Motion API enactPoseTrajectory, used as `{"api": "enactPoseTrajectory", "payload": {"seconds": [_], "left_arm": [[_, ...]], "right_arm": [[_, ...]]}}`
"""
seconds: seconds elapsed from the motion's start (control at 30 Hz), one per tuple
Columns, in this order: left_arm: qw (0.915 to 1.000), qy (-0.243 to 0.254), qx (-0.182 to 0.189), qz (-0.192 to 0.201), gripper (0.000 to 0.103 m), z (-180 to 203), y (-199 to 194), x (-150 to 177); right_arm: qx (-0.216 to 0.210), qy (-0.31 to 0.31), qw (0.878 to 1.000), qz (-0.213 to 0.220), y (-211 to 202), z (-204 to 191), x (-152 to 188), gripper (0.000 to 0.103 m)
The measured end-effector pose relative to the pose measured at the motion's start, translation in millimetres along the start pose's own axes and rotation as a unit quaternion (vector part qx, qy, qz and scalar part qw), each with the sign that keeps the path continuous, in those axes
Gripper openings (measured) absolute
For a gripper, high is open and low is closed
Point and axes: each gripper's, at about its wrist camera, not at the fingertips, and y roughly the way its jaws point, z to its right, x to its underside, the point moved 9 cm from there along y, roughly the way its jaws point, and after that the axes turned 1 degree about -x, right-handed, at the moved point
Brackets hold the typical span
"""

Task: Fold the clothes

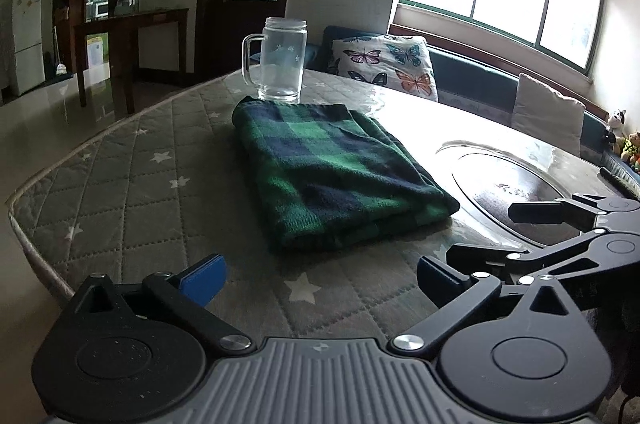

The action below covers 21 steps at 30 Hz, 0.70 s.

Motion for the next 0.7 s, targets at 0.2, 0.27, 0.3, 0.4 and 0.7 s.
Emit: {"api": "enactPoseTrajectory", "payload": {"seconds": [0.2, 0.27, 0.3, 0.4, 0.7], "left_arm": [[1.0000, -0.004, -0.007, -0.002, 0.103, 1, -4, 5], [0.9999, -0.005, -0.009, -0.003, 0.103, 2, -5, 6], [0.9999, -0.005, -0.010, -0.003, 0.103, 2, -5, 7], [0.9999, -0.004, -0.013, -0.005, 0.103, 4, -6, 9], [0.9998, -0.005, -0.019, -0.003, 0.103, 6, -12, 13]], "right_arm": [[0.007, 0.003, 1.000, 0.000, -3, -2, 5, 0.103], [0.008, 0.004, 1.000, -0.001, -4, -2, 7, 0.103], [0.009, 0.004, 1.000, -0.001, -4, -2, 7, 0.103], [0.012, 0.003, 1.000, -0.003, -5, -2, 10, 0.103], [0.017, 0.004, 1.000, -0.001, -10, -3, 13, 0.103]]}}
